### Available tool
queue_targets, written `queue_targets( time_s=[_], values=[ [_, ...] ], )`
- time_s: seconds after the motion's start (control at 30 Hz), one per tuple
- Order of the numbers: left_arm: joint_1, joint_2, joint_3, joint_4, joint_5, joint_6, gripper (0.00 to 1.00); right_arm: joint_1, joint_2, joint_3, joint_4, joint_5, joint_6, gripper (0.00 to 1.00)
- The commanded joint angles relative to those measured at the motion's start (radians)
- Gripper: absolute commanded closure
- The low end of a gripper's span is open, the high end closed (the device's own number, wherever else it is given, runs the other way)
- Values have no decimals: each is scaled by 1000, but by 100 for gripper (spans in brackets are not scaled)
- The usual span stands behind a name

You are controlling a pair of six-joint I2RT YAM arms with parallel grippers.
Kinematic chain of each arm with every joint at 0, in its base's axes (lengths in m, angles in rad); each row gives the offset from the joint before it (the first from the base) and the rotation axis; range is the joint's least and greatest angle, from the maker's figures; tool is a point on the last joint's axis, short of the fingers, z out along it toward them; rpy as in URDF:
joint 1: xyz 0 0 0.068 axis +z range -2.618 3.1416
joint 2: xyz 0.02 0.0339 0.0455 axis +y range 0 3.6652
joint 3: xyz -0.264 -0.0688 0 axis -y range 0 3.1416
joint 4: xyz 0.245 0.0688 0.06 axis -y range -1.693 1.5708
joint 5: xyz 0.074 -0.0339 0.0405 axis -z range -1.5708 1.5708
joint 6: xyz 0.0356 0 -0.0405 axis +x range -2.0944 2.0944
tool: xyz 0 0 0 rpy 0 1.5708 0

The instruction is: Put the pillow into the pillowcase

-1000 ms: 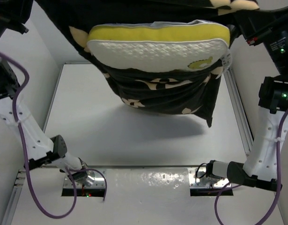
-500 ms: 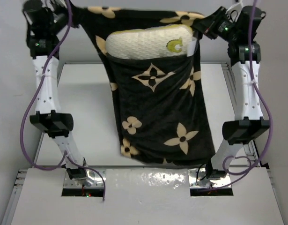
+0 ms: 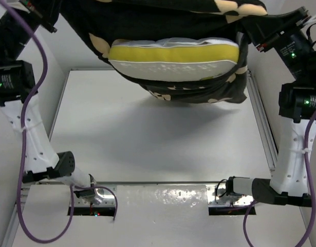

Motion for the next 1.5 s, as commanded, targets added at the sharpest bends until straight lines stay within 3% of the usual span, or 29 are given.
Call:
queue_targets(
  time_s=[0.0, 0.13, 0.2, 0.27, 0.47, 0.53, 0.63, 0.7, 0.77, 0.87, 1.03, 1.33, 1.47],
  values=[
    [36, 32, -60, 31, 2, -51, 100, -26, 75, -19, -33, 59, -36, 90],
    [33, 1, -113, 100, 91, -141, 100, 24, 8, -188, -27, 98, -91, 87],
    [33, 12, -63, 124, 108, -203, 100, 24, -12, -215, -70, 135, -104, 100],
    [39, 26, -11, 168, 113, -256, 100, 24, -17, -188, -92, 128, -87, 100],
    [83, 43, 7, 209, 105, -277, 100, 55, -130, -238, 150, 77, -68, 100],
    [73, 46, -70, 204, 82, -248, 100, 34, -123, -219, 104, 109, -103, 100],
    [57, 95, -92, 83, 6, -146, 100, -35, 20, -58, -248, 166, -128, 100],
    [83, 136, -51, 26, -30, -114, 100, -65, 89, 37, -267, 94, -43, 100],
    [125, 133, -41, 21, 65, -175, 100, -50, 62, -20, -111, -15, -7, 100],
    [155, 13, -125, 138, 96, -186, 100, -13, -40, -128, -32, 63, -50, 100],
    [91, 8, -162, 132, 131, -204, 100, -23, 8, -171, -317, 86, -177, 100],
    [11, -29, -308, 123, 210, -252, 100, 32, -107, -494, -132, 48, -185, 89],
    [8, -2, -247, 98, 171, -241, 100, -14, -112, -533, 19, -76, -38, 57]
  ],
)
